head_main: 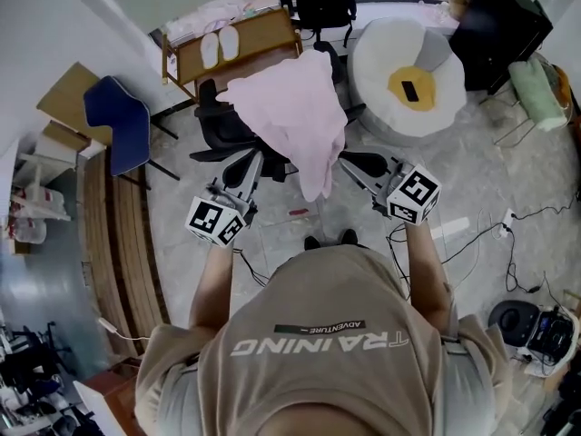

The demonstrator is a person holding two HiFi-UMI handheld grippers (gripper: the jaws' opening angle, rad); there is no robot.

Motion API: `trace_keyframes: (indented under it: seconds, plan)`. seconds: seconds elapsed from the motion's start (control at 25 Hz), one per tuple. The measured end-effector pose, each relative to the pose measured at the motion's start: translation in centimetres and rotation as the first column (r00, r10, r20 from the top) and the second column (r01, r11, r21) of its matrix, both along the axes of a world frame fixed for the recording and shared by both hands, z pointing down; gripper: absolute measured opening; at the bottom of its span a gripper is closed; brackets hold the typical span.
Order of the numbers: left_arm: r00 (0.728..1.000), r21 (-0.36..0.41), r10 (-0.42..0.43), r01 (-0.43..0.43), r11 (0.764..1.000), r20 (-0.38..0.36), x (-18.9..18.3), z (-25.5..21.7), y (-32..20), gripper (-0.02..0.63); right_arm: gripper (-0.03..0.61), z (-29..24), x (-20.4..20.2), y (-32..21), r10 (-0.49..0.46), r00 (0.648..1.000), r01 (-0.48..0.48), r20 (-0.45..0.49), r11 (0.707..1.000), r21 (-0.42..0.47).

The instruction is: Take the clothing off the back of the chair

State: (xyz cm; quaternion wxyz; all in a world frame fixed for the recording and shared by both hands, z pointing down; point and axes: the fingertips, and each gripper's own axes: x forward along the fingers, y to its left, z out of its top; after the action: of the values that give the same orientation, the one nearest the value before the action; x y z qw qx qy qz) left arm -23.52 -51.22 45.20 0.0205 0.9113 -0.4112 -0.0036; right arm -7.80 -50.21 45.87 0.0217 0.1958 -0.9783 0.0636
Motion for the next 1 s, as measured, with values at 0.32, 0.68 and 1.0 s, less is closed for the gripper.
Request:
trace_keyframes:
  seconds: [0.32, 0.68, 1.0]
  plan:
    - [0.995, -0.051, 0.013, -0.018, 0.999, -0.099, -1.5, -0.3, -1.3, 0.072, 0.038, 0.7, 0.4, -0.9, -0.025, 1.000, 0.025, -0.013, 1.000, -0.009]
    - [0.991, -0.042, 0.116, -0.119, 0.992, -0.074, -0.1, -2.1, -3.1, 0.258, 0.038, 0.8, 1.3, -1.6, -0.026, 1.000, 0.026, -0.010, 1.000, -0.013]
    - [0.951, -0.115, 0.298, -0.306, 0.945, -0.082, 2.9, -2.4, -4.4, 0.256, 0.038, 1.8, 2.2, -0.9, -0.014, 0.999, 0.013, -0.039, 1.000, -0.013]
